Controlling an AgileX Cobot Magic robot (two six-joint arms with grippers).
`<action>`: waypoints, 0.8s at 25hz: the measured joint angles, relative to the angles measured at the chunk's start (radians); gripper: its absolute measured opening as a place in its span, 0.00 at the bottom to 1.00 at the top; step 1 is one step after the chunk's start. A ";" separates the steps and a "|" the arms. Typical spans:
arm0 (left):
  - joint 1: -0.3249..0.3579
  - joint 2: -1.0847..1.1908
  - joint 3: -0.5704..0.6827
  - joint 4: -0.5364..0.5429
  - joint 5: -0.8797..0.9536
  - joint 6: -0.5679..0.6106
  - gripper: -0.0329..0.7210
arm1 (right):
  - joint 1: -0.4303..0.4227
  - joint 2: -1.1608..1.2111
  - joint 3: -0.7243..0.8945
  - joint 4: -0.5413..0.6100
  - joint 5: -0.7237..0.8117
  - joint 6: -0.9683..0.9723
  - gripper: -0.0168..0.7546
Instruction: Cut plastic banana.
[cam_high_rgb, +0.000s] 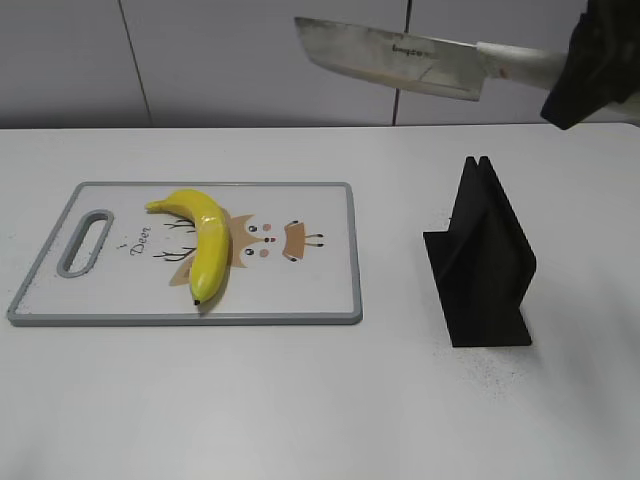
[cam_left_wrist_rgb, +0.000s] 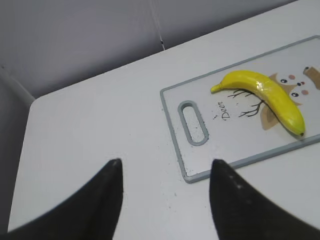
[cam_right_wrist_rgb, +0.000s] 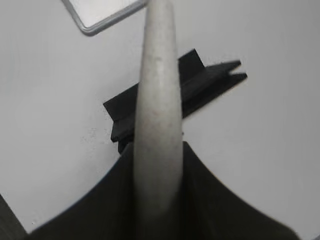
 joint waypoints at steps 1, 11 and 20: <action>0.000 0.045 -0.020 -0.014 -0.010 0.039 0.77 | 0.000 0.017 -0.010 0.018 0.000 -0.074 0.23; 0.000 0.501 -0.328 -0.259 0.055 0.550 0.86 | 0.036 0.188 -0.103 0.182 -0.027 -0.426 0.23; 0.000 0.871 -0.544 -0.477 0.185 0.963 0.84 | 0.116 0.438 -0.397 0.195 -0.011 -0.466 0.23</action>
